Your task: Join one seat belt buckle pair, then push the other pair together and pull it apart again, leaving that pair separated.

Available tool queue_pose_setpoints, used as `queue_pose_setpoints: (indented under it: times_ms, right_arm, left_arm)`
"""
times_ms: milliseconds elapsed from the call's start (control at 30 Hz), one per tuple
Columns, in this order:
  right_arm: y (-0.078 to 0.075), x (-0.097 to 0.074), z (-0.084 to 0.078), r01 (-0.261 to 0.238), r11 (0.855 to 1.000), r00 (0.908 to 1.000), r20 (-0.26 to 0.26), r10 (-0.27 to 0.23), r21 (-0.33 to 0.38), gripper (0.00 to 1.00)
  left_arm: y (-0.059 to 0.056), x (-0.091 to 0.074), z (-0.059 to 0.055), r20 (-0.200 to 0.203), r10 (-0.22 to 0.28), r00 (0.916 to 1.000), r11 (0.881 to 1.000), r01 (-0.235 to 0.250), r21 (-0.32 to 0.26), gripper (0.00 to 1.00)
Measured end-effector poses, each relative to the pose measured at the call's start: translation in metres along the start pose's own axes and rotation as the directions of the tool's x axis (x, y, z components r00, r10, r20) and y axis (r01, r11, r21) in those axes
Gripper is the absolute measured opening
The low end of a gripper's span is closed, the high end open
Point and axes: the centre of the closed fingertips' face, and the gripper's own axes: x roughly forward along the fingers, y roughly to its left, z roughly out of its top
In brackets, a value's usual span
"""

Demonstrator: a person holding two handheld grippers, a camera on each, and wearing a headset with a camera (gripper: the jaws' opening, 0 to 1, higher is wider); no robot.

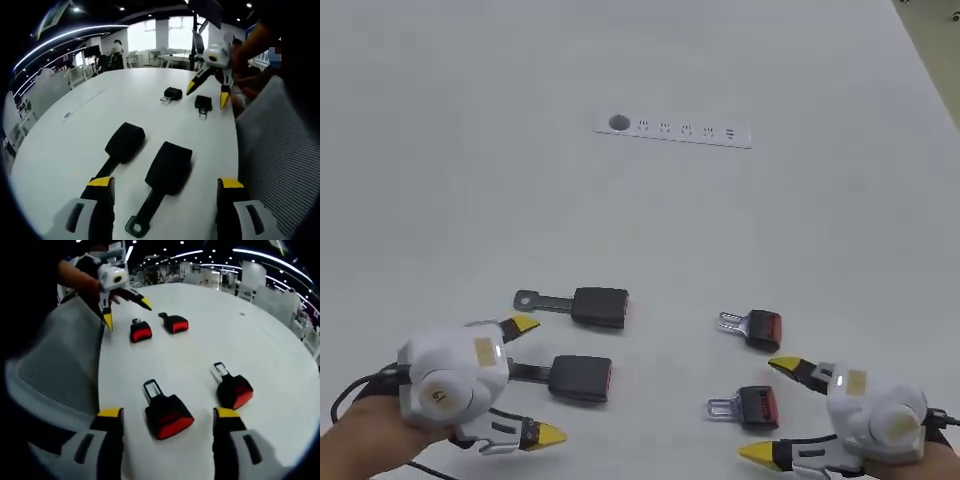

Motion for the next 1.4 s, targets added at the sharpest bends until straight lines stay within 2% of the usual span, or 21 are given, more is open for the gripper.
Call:
queue_pose_setpoints:
  times_ms: [300,467,633,733,800,967,1100,1167,1400]
  right_arm:
    - [0.002,0.003,-0.006,-0.057,0.998,0.9976,-0.041,0.056,-0.039,0.70]
    - [0.002,0.006,-0.008,-0.087,0.995,0.9949,-0.055,0.085,-0.051,0.67]
    - [0.001,0.007,-0.007,-0.102,0.993,0.9936,-0.056,0.098,-0.061,0.63]
    - [-0.001,0.008,-0.007,-0.118,0.990,0.9914,-0.066,0.113,-0.072,0.60]
    - [-0.001,0.007,-0.007,-0.130,0.986,0.9894,-0.079,0.122,-0.103,0.57]
    - [0.002,0.005,-0.012,-0.157,0.980,0.9839,-0.106,0.144,-0.124,0.45]
    - [0.002,0.004,-0.013,-0.158,0.979,0.9835,-0.110,0.144,-0.131,0.40]
    - [0.001,0.003,-0.014,-0.152,0.978,0.9841,-0.113,0.137,-0.140,0.38]
    - [0.001,0.003,-0.015,-0.133,0.983,0.9888,-0.084,0.123,-0.128,0.37]
  left_arm:
    - [-0.001,0.017,-0.012,-0.052,-0.046,0.9976,0.998,0.049,0.048,0.74]
    - [-0.002,0.023,-0.015,-0.067,-0.074,0.9950,0.995,0.078,0.061,0.69]
    - [0.000,0.029,-0.016,-0.080,-0.090,0.9927,0.992,0.097,0.080,0.65]
    - [0.002,0.031,-0.011,-0.058,-0.104,0.9929,0.990,0.109,0.094,0.62]
    - [0.002,0.031,-0.009,-0.059,-0.114,0.9918,0.987,0.120,0.103,0.57]
    - [0.001,0.032,-0.010,-0.073,-0.134,0.9883,0.982,0.142,0.127,0.49]
    - [-0.001,0.032,-0.011,-0.078,-0.147,0.9860,0.976,0.158,0.149,0.41]
    - [0.006,0.028,-0.006,-0.081,-0.121,0.9894,0.975,0.133,0.180,0.36]
    - [0.000,0.027,-0.006,-0.081,-0.131,0.9880,0.972,0.144,0.183,0.36]
